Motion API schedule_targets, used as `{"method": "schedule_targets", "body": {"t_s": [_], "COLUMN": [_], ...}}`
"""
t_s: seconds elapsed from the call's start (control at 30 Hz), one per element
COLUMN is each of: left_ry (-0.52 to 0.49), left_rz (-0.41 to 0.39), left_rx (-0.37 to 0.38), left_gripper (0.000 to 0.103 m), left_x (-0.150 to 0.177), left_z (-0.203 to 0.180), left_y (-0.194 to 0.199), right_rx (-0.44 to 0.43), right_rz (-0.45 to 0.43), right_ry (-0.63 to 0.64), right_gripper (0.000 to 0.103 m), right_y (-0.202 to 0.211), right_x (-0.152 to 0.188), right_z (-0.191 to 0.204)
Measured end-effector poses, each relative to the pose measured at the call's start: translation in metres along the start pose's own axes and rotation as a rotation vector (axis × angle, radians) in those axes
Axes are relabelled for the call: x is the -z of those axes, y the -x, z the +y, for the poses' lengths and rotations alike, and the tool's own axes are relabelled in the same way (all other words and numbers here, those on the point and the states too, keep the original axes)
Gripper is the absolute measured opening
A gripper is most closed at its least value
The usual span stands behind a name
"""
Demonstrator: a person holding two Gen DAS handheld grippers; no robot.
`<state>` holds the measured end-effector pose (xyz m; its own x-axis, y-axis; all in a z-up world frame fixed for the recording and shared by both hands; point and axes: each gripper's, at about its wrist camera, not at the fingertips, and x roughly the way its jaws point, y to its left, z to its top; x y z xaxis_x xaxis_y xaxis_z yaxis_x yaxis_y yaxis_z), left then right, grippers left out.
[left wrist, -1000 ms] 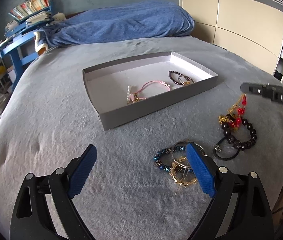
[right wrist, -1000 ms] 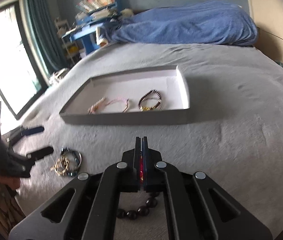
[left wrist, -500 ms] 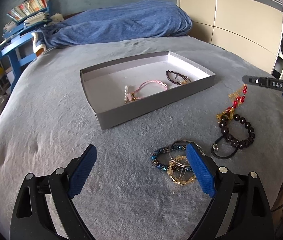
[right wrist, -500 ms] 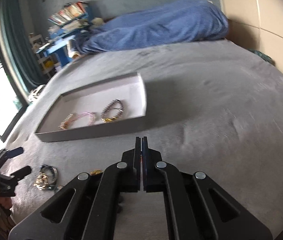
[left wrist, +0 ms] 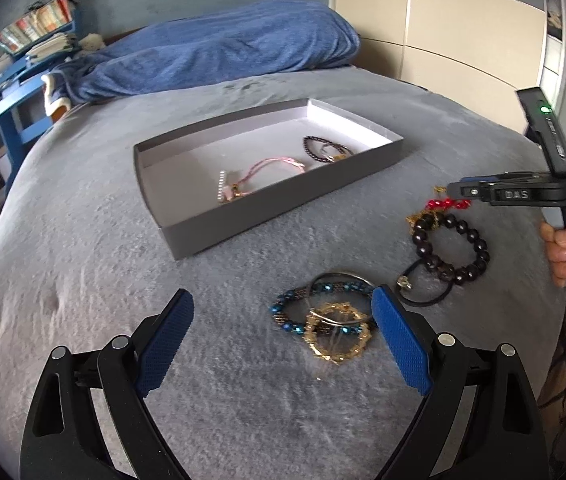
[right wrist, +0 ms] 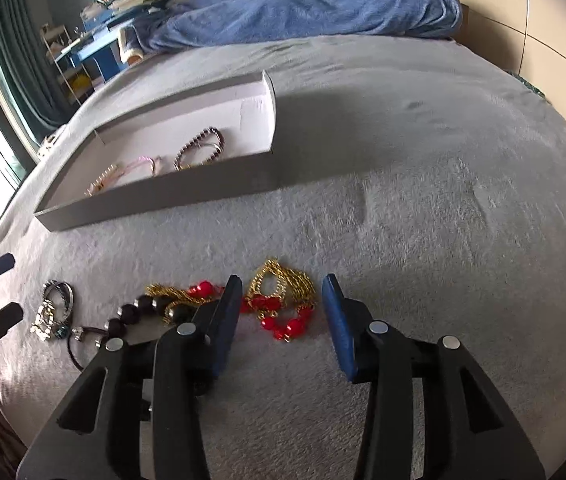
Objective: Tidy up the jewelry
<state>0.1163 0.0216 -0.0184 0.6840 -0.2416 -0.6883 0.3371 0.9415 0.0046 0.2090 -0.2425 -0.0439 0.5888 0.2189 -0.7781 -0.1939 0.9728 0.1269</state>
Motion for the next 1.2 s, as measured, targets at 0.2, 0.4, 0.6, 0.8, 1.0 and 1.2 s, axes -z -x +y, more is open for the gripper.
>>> {"method": "schedule_targets", "body": {"t_s": [0.2, 0.4, 0.6, 0.8, 1.0, 1.2], "left_ry": [-0.036, -0.072, -0.131, -0.115, -0.047, -0.029], "left_rz": [0.008, 0.011, 0.052, 0.094, 0.039, -0.034], "left_rx": [0.036, 0.046, 0.029, 0.052, 0.067, 0.077], "left_gripper": [0.091, 0.091, 0.089, 0.052, 0.052, 0.052], "left_x": [0.001, -0.004, -0.004, -0.006, -0.009, -0.016], "left_z": [-0.010, -0.021, -0.033, -0.030, -0.017, -0.013], "left_y": [-0.002, -0.009, -0.026, -0.037, -0.024, -0.007], "right_rx": [-0.022, -0.032, -0.039, -0.040, -0.057, -0.099], "right_rz": [0.011, 0.008, 0.007, -0.001, -0.026, -0.086], "right_ry": [0.020, 0.072, 0.060, 0.063, 0.052, 0.005], "right_gripper": [0.024, 0.009, 0.009, 0.009, 0.009, 0.009], "right_y": [-0.004, -0.003, -0.003, -0.001, 0.004, 0.019], "right_x": [0.002, 0.002, 0.002, 0.001, -0.003, -0.011], "right_z": [0.006, 0.016, 0.015, 0.014, 0.014, 0.006]}}
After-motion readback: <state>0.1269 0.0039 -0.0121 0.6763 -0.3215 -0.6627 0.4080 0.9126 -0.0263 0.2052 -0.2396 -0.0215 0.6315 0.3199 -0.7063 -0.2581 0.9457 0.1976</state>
